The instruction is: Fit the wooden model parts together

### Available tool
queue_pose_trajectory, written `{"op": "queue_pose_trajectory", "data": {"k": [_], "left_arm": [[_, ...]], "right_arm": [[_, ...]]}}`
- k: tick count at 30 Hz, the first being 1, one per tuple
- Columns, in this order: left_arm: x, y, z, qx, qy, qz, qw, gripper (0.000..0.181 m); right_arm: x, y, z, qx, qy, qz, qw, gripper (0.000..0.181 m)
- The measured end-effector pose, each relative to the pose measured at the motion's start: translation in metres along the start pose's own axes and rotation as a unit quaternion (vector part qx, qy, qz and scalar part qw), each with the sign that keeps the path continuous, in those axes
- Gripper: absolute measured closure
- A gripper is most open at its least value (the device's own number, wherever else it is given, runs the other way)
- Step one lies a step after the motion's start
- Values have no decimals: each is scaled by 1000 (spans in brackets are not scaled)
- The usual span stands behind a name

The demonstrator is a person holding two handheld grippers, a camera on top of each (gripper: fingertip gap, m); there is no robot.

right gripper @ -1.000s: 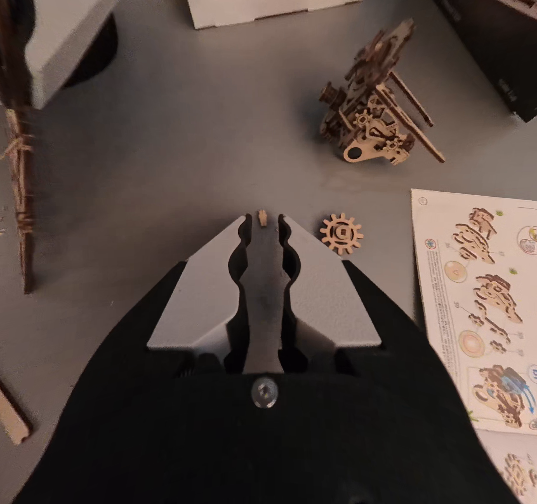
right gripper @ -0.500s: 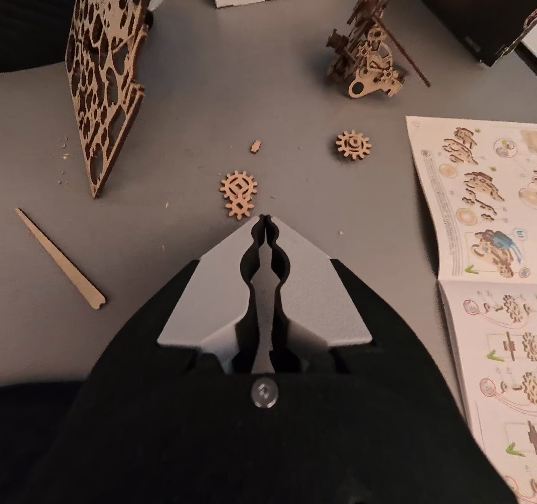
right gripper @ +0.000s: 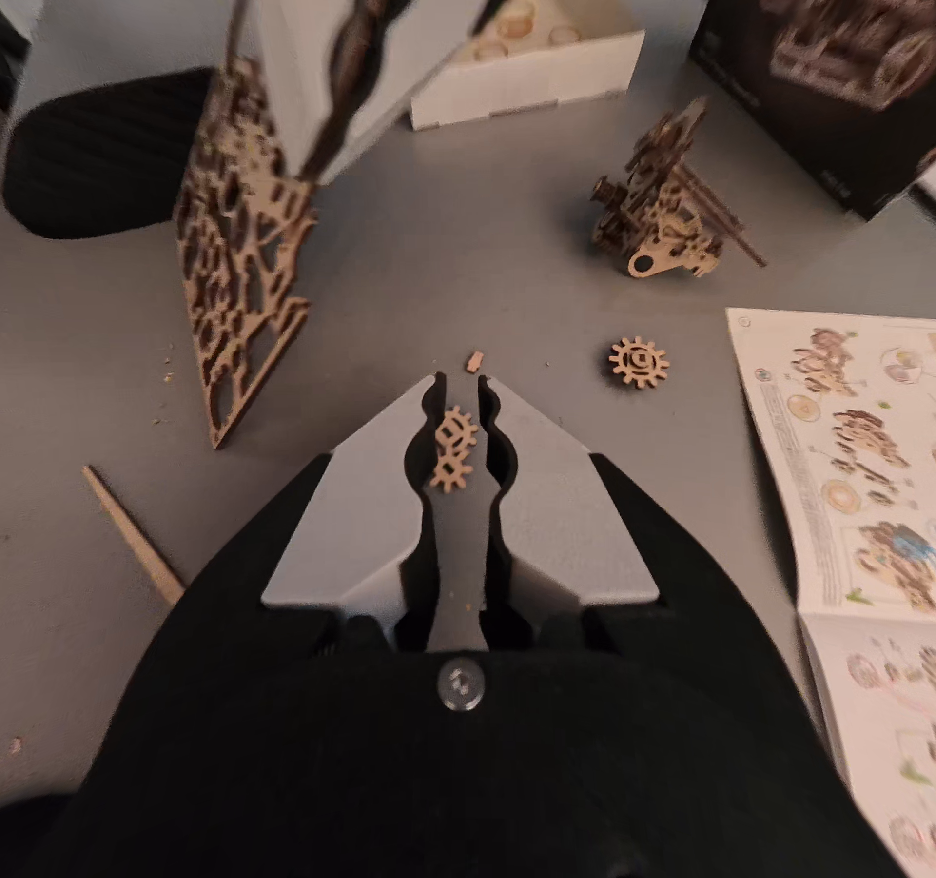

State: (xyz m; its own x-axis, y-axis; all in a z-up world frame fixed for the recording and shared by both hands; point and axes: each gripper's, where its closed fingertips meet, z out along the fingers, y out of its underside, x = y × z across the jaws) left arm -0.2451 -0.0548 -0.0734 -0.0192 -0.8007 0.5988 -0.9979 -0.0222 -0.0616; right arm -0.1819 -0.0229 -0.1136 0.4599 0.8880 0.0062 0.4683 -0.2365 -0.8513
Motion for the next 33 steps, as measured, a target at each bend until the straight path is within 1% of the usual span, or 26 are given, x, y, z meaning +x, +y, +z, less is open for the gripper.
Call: {"op": "queue_pose_trajectory", "data": {"k": [2,4,7,9,13,14,17,20,27,33], "left_arm": [[-1,-3,1,-3,-5,11,1000,180],[0,-7,1,-11,-5,23,1000,180],[0,-10,1,-26,1,31,999,180],[-2,-12,1,-31,3,30,999,180],[-5,-13,0,-39,6,20,999,180],[-5,-13,-1,-42,6,20,999,180],[-6,-14,-3,-43,1,19,999,180],[-8,-15,-5,-45,-4,18,999,180],[-11,-19,-7,-48,-7,17,999,180],[-12,-20,-6,-50,-6,17,999,180]], "right_arm": [[-7,-3,-25,59,33,-50,996,170],[-10,0,-51,98,87,-119,984,170],[-10,8,-79,110,163,-195,961,168],[-6,13,-86,104,193,-216,951,169],[10,25,-81,52,219,-213,951,175],[9,29,-78,39,213,-216,952,181],[2,31,-74,29,202,-238,950,181],[-3,33,-70,19,189,-239,952,181],[-2,51,-60,-43,186,-269,944,181],[-7,55,-55,-54,175,-285,941,181]]}}
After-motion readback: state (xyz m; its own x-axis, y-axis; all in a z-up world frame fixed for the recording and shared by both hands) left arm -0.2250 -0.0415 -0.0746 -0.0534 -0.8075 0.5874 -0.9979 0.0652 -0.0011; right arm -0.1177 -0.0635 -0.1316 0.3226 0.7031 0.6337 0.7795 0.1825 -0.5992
